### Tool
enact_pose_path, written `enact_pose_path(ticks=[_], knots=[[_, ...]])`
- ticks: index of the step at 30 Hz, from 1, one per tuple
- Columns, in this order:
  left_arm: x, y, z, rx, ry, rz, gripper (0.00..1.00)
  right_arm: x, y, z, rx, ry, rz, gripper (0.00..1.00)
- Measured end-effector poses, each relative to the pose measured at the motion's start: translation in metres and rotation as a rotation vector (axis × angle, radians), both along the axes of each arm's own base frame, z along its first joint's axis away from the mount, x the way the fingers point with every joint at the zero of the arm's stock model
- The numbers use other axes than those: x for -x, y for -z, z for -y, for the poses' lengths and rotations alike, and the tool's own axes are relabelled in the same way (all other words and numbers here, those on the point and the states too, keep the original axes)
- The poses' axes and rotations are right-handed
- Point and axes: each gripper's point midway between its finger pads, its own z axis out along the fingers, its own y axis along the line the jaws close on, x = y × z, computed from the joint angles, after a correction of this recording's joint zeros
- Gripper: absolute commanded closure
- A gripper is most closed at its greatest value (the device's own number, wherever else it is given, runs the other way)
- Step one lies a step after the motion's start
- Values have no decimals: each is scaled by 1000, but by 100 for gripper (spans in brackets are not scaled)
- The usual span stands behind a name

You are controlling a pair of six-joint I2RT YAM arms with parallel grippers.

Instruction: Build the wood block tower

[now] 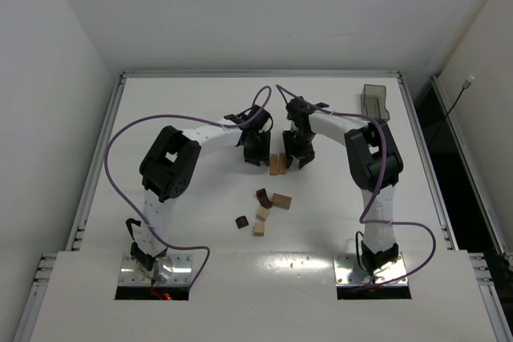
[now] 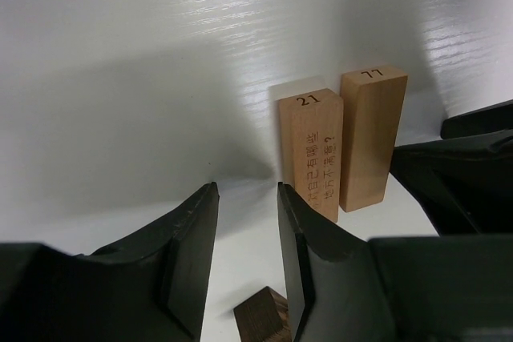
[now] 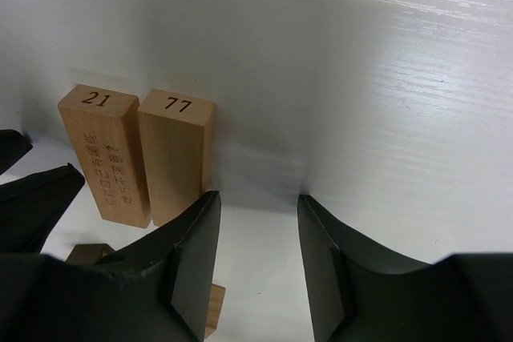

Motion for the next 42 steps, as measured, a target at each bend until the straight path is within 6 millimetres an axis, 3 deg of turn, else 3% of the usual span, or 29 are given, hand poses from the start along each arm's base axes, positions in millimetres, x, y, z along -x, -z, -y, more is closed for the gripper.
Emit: enact_pose_path(ticks=[5,10,17,42], knots=[[0,0,0,1,1,-1,67,0,0,0,-1,-1,0,59],[0,0,1,2,2,-2,67,0,-1,-3,-10,-5,0,51],[0,0,-4,-21,-2,-8,55,2,-1,-3,-9,-7,-7,44],[-1,0,-8,-26,-17,9,51,3,1,-1,53,-29,-49,44]])
